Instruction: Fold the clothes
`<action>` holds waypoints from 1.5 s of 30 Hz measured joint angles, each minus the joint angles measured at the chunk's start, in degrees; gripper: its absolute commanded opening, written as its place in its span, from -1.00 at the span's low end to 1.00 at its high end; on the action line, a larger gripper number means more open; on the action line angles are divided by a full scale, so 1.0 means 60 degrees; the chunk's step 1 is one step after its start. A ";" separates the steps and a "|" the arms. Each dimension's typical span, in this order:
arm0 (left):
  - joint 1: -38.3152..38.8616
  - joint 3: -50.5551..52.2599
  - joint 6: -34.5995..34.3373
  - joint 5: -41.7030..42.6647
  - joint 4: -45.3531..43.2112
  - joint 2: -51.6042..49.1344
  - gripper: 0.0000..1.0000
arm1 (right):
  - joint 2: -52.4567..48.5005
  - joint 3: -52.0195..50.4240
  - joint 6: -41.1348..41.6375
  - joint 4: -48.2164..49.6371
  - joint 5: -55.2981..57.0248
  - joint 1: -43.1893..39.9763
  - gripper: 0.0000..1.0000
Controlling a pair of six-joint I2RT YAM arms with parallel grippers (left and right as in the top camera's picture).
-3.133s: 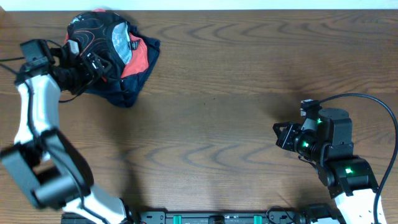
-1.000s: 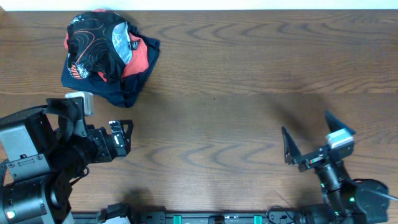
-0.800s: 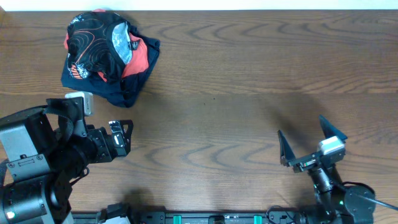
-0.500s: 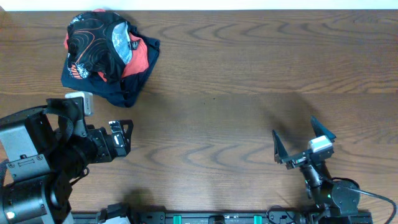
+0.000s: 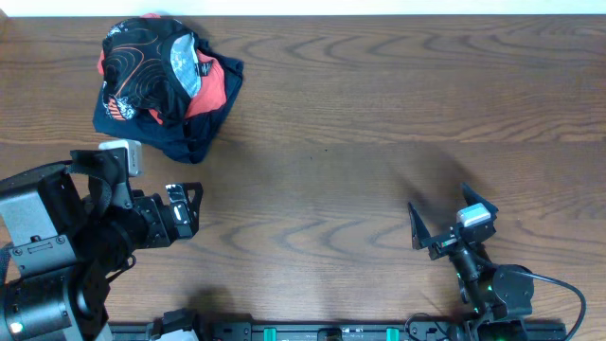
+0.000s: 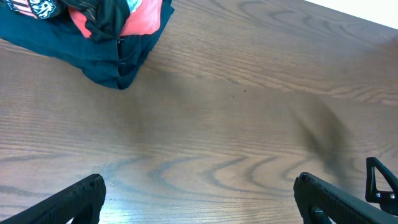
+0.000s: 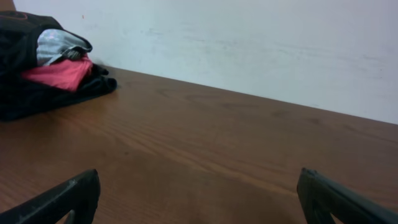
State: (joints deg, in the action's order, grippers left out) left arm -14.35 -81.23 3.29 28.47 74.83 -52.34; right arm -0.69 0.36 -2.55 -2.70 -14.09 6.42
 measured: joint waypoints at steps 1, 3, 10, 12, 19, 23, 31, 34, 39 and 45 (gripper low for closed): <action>0.0000 0.0000 0.0000 0.0000 0.0000 0.0000 0.96 | 0.0000 0.0000 0.0000 0.0000 0.0000 0.0000 0.98; 0.0000 0.0000 0.0000 0.0000 0.0000 0.0000 0.96 | 0.0000 0.0000 0.0000 0.0000 0.0000 0.0000 0.98; 0.0000 0.0000 0.0000 0.0000 0.0000 0.0000 0.96 | 0.0000 0.0000 0.0000 0.0000 0.0000 0.0000 0.99; 0.0004 0.0000 0.0000 0.0000 0.0000 0.0000 0.96 | 0.0000 0.0000 0.0000 0.0000 0.0000 0.0000 0.99; 0.0313 0.0000 0.0000 0.0000 -0.0004 0.0047 0.96 | 0.0000 0.0000 0.0000 0.0000 0.0000 0.0000 0.98; 0.0943 0.0000 0.0000 -0.0157 -0.0069 0.0382 0.96 | 0.0000 0.0000 0.0000 -0.0004 0.0000 -0.0004 0.98; 0.1581 0.1224 0.0109 -0.0732 -0.2747 0.2412 0.96 | 0.0000 0.0000 0.0000 -0.0007 0.0000 -0.0004 0.98; 0.1599 0.2350 0.0288 -0.0809 -0.4029 0.3399 0.96 | 0.0000 0.0000 0.0000 -0.0004 0.0000 -0.0004 0.99; 0.1599 0.4473 0.0444 -0.0896 -0.5985 0.5016 0.96 | 0.0000 0.0000 0.0000 -0.0007 0.0000 -0.0004 0.99; 0.1676 0.6841 0.0448 -0.1027 -0.7570 0.6736 0.95 | 0.0000 0.0000 0.0000 -0.0007 0.0000 -0.0004 0.99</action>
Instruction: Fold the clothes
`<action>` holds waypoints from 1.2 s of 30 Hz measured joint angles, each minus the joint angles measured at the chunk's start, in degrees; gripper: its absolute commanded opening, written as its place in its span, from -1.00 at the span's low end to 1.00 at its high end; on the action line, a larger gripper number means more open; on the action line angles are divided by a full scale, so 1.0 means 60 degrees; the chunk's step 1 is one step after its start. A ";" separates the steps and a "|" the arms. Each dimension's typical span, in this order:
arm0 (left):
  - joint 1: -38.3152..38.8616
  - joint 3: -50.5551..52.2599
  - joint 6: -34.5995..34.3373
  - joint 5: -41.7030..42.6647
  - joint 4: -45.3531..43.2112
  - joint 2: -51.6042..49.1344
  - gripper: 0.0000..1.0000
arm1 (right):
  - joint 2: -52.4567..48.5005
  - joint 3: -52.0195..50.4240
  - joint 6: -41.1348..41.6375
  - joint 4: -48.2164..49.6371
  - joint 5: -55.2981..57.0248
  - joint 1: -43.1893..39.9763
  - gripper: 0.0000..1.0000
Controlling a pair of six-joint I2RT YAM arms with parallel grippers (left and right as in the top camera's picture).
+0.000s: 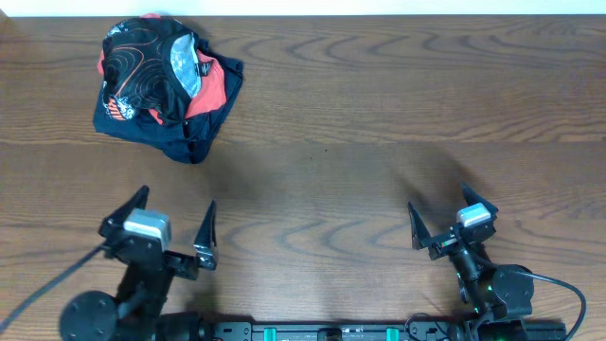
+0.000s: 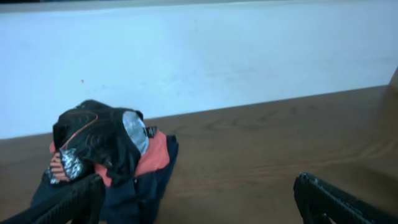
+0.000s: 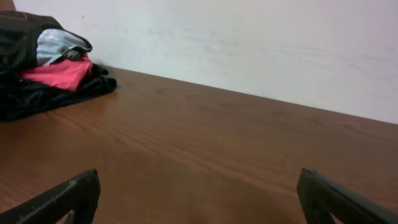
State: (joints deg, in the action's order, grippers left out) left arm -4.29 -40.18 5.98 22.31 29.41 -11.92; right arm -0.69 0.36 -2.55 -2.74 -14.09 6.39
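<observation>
A folded pile of clothes, black, navy and orange-red, lies at the table's back left; it also shows as a bundle in the left wrist view and a low heap at the far left of the right wrist view. My left gripper sits low at the front left, open and empty, well short of the pile. My right gripper rests at the front right, open, nothing between its fingers.
The brown wooden table runs back to a white wall. A rail with the arms' bases lies along the front edge.
My left arm has drawn back from beside the pile to the front edge, and its camera now looks level toward the wall. Right arm and clothes are unchanged.
</observation>
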 measured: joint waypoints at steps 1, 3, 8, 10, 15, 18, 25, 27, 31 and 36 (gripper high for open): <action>0.0025 0.0386 -0.0036 -0.0004 -0.0178 0.0291 0.96 | 0.0000 0.0000 0.0000 0.0000 0.0000 0.0000 0.99; 0.0044 0.0987 -0.0124 -0.0007 -0.0561 0.0721 0.96 | 0.0000 0.0000 0.0000 0.0000 0.0000 0.0000 0.98; 0.0051 0.2412 -0.0481 -0.0011 -0.1497 0.1690 0.96 | 0.0000 0.0000 0.0000 0.0000 0.0000 0.0000 0.98; 0.0073 0.2852 -0.0543 -0.0011 -0.1650 0.1858 0.96 | 0.0000 0.0000 0.0000 0.0000 0.0000 0.0000 0.99; 0.0448 0.3730 -0.0619 -0.0146 -0.1942 0.1880 0.96 | 0.0000 0.0000 0.0000 0.0000 0.0000 0.0000 0.99; 0.0732 0.4386 -0.0674 -0.0299 -0.2597 0.1883 0.96 | 0.0004 0.0000 0.0000 0.0000 0.0000 0.0000 0.98; 0.1016 0.5887 -0.0721 -0.0503 -0.4732 0.1883 0.96 | 0.0000 0.0000 0.0000 0.0000 0.0000 0.0000 0.98; 0.1013 0.6073 -0.0725 -0.0525 -0.4921 0.1883 0.96 | 0.0000 0.0000 0.0000 0.0000 0.0000 0.0000 0.98; 0.1013 0.6277 -0.0743 -0.0535 -0.4998 0.1883 0.96 | 0.0000 0.0000 0.0000 0.0000 0.0000 0.0000 0.99; 0.1038 0.6466 -0.0747 -0.0572 -0.4798 0.1872 0.96 | 0.0004 0.0000 0.0000 0.0000 0.0000 0.0000 0.98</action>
